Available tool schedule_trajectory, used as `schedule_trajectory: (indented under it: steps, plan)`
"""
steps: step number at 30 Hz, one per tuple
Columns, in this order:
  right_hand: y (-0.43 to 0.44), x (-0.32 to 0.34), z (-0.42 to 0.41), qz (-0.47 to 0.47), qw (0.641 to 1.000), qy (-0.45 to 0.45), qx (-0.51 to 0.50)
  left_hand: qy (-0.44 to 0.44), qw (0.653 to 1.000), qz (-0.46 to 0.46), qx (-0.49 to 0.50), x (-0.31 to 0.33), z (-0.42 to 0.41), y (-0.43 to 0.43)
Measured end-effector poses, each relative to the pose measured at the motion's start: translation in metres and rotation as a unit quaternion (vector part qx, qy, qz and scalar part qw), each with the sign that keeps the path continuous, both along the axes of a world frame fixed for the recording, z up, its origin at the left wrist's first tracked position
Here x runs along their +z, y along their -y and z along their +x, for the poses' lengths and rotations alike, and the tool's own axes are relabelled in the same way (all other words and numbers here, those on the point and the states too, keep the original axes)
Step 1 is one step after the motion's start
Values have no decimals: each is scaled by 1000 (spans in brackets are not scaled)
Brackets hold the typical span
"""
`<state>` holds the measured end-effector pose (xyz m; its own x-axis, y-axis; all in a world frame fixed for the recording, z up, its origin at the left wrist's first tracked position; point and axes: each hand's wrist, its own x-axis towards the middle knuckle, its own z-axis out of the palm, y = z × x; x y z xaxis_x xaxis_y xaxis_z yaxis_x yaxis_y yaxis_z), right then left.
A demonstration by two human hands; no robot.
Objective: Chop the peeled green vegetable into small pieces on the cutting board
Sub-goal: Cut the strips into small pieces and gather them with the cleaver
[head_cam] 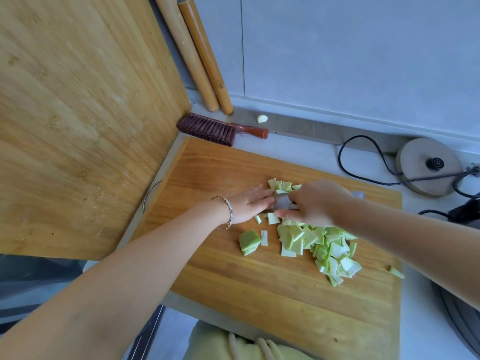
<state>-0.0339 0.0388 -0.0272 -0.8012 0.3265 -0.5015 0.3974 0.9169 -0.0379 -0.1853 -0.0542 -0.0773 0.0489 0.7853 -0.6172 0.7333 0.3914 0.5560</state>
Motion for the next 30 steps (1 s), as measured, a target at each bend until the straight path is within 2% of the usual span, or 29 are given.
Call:
schedule_trajectory:
  steps: [4, 9, 14, 23, 26, 30]
  plan:
    - [-11, 3, 6, 36, 998, 2, 45, -26, 999, -42, 21, -4, 0, -8]
    - [-11, -2, 19, 33, 998, -8, 56, -27, 992, 9, 121, -13, -3, -3]
    - [-14, -4, 26, 32, 997, -32, 59, -41, 996, 70, -34, 3, -5, 13]
    - [-6, 1, 29, 53, 991, -10, 126, -69, 996, 27, -51, -10, -7, 23]
    - [-6, 2, 35, 51, 994, -10, 96, -31, 998, 47, -40, -6, -10, 25]
    - [-10, 4, 36, 58, 996, -11, 64, -27, 989, 69, -125, -2, -17, 33]
